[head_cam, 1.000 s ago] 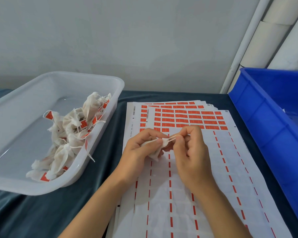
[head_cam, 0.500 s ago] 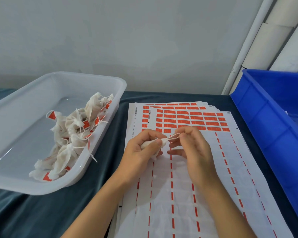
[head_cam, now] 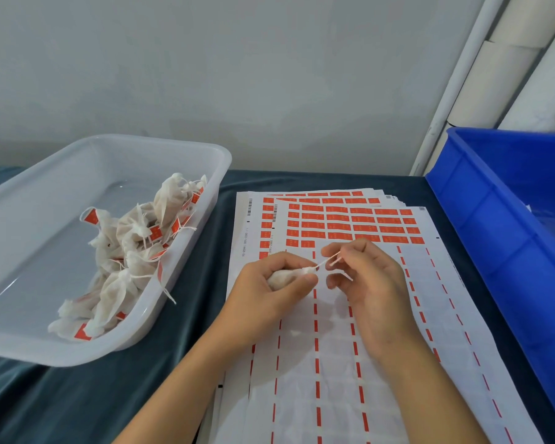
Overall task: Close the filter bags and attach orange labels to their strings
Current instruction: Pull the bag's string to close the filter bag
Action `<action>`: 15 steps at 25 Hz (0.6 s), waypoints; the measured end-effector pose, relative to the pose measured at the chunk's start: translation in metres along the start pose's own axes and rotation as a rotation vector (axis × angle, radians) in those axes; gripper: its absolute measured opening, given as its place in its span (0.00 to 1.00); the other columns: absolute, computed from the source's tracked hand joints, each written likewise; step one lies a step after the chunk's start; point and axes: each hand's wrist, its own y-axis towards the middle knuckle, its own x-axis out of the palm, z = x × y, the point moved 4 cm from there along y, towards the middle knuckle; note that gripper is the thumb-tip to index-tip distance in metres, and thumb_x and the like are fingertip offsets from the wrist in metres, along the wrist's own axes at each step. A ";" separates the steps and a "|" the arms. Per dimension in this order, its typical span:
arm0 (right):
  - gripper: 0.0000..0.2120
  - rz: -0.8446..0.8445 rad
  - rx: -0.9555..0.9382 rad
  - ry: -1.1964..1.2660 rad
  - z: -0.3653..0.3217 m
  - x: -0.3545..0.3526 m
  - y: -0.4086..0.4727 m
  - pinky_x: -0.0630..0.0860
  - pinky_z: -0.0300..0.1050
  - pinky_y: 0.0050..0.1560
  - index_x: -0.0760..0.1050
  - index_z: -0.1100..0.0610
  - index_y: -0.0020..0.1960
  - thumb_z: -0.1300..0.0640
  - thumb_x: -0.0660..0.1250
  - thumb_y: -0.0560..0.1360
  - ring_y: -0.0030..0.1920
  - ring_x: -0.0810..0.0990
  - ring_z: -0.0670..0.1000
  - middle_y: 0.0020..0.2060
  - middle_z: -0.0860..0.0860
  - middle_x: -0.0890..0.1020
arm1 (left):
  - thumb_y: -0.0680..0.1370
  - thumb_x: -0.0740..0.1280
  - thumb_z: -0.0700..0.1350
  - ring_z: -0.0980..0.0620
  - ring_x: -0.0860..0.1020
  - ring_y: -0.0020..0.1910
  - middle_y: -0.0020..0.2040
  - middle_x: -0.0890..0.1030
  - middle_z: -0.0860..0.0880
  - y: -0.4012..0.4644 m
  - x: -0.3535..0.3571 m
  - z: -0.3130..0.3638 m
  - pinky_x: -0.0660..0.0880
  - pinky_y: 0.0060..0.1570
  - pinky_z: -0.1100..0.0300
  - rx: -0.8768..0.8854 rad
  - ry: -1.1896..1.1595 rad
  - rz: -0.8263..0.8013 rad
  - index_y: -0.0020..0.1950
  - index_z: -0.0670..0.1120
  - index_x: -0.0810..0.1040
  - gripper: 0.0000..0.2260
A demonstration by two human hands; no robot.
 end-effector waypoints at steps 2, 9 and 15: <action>0.19 -0.060 0.043 0.151 -0.003 0.003 -0.001 0.76 0.42 0.36 0.83 0.49 0.40 0.59 0.60 0.85 0.36 0.79 0.50 0.46 0.57 0.86 | 0.80 0.73 0.53 0.56 0.83 0.50 0.48 0.85 0.59 -0.001 0.004 0.001 0.80 0.49 0.62 0.006 0.032 -0.034 0.51 0.57 0.85 0.02; 0.18 -0.081 0.161 0.460 0.000 0.005 0.002 0.69 0.40 0.29 0.73 0.56 0.38 0.62 0.58 0.85 0.29 0.70 0.48 0.33 0.53 0.75 | 0.82 0.69 0.54 0.57 0.79 0.39 0.41 0.82 0.57 -0.003 0.009 0.003 0.78 0.41 0.66 0.040 0.112 -0.059 0.50 0.58 0.80 0.03; 0.20 -0.005 0.176 0.509 0.001 0.001 0.003 0.70 0.39 0.30 0.71 0.54 0.34 0.62 0.58 0.85 0.29 0.67 0.47 0.31 0.51 0.71 | 0.80 0.70 0.58 0.59 0.81 0.42 0.43 0.83 0.62 -0.001 0.011 0.003 0.74 0.41 0.74 0.023 0.151 -0.020 0.49 0.64 0.81 0.01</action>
